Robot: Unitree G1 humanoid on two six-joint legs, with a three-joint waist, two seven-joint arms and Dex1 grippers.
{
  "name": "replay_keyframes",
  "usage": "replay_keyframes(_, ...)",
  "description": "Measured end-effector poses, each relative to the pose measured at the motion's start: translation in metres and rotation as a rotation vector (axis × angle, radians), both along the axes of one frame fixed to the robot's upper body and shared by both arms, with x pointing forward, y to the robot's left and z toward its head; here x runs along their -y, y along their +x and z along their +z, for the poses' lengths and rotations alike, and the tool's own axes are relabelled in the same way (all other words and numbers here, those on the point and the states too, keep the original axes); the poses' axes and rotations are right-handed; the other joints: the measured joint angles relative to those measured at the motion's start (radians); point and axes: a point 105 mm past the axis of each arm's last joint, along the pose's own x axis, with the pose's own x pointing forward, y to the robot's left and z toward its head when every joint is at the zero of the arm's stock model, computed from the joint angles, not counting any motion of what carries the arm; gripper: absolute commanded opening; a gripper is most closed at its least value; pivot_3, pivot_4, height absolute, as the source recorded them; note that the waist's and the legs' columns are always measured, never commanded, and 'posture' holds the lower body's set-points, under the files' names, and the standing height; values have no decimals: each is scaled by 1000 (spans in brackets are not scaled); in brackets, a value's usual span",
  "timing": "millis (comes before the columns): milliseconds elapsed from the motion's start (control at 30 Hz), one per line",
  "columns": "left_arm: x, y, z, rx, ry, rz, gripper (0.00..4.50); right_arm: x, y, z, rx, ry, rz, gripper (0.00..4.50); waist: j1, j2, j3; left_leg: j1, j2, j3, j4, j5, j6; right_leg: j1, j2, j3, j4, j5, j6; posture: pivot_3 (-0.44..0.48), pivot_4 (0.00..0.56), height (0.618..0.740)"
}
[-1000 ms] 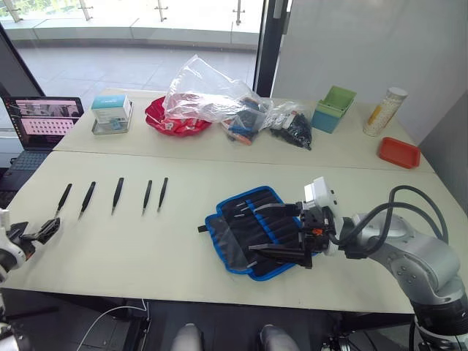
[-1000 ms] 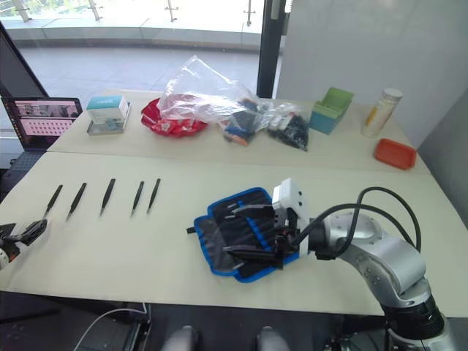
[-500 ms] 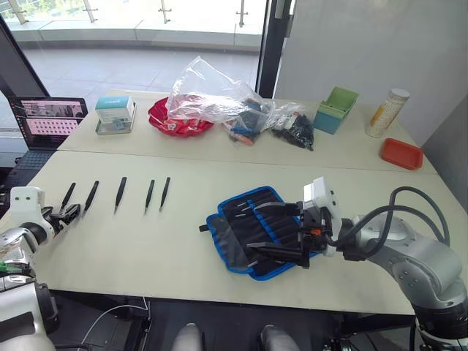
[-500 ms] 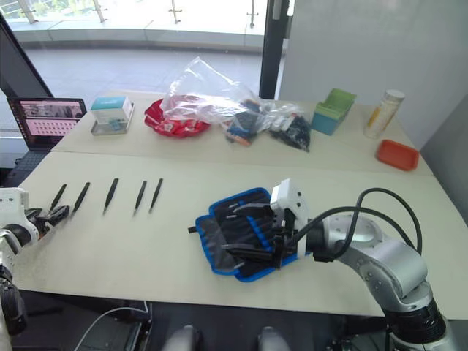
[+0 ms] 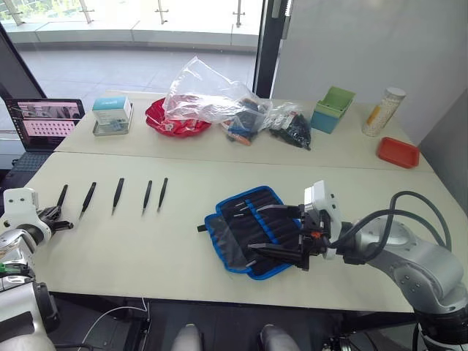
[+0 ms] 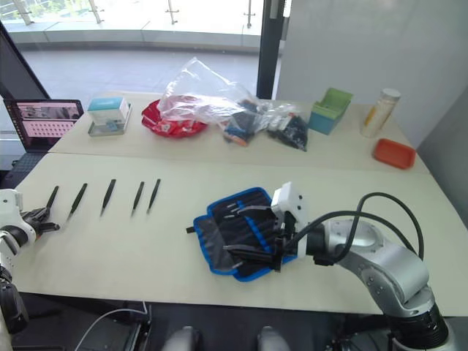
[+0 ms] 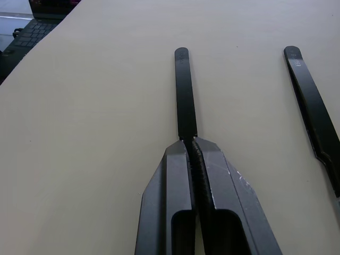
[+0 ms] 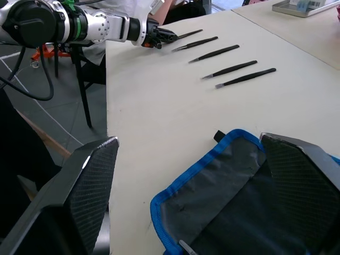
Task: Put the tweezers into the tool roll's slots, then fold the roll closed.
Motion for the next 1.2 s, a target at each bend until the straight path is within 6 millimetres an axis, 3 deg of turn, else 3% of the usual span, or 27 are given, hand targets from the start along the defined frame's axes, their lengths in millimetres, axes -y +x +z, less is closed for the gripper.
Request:
replay_keyframes(133, -7, -10, 2, 12, 8, -10, 14, 8, 4, -14, -31, -6, -68, 4500, -3, -1, 0, -2, 0, -1, 0, 0, 0, -1, 0, 0, 1, 0, 0, 0, 150, 723)
replay_keyframes(267, -14, -13, 26, 95, 26, -37, 0, 15, 8, -27, -51, -21, -144, 3475, 2, -3, 1, -2, 0, -2, 0, 0, 0, -2, 0, -2, 0, 0, 0, 0, 150, 723)
replay_keyframes(367, -13, -17, 59, 203, 69, -124, 0, 27, 9, -42, -74, -51, -223, 2343, 5, -3, 1, -3, 0, -2, 0, 1, -1, -1, -1, -2, 0, 0, -1, 0, 150, 723)
replay_keyframes(500, 4, -29, 75, 233, 87, -257, 0, 47, 15, -61, -84, -63, -358, 1002, 4, -3, 1, -2, 1, -1, 0, 1, -1, -1, 0, -1, 0, -1, -1, 0, 150, 723)
replay_keyframes(600, 44, -31, 79, 227, 40, -403, 0, 58, 18, -81, -93, -50, -469, 20, 3, -3, 1, -2, 1, -2, 0, 1, -1, 0, -1, -1, 1, -1, -1, 0, 150, 723)
replay_keyframes(667, 82, -32, 82, 212, 1, -528, 0, 63, 18, -89, -82, -52, -528, 20, 7, -3, 1, -2, 0, -2, 0, 1, -2, 1, -1, -1, 0, -1, -1, 0, 150, 723)
replay_keyframes(767, 157, -29, 81, 168, -56, -757, 0, 68, 21, -95, -52, -42, -612, 20, 8, -2, 1, -1, -1, -3, 0, 2, -4, 2, 0, 2, -1, -1, -1, 0, 150, 723)
replay_keyframes(900, 233, -25, 73, 98, -125, -971, 0, 70, 25, -101, -21, -43, -682, 20, 2, -2, 1, -1, -1, -4, 0, 3, -4, 2, 2, 4, -1, -1, -1, 0, 150, 723)
replay_keyframes(1067, 289, -29, 67, 2, -107, -1158, 0, 73, 20, -116, -10, -78, -732, 20, -5, -2, 1, -1, -1, -3, 0, 2, -4, 2, 2, 5, -1, -1, -1, 0, 150, 723)
replay_keyframes(1200, 307, -25, 55, -104, -11, -1199, 0, 71, 19, -119, 1, -103, -732, 20, -2, -3, 1, 1, -1, -4, 0, 3, -5, 4, 3, 5, -2, -1, -1, 0, 150, 723)
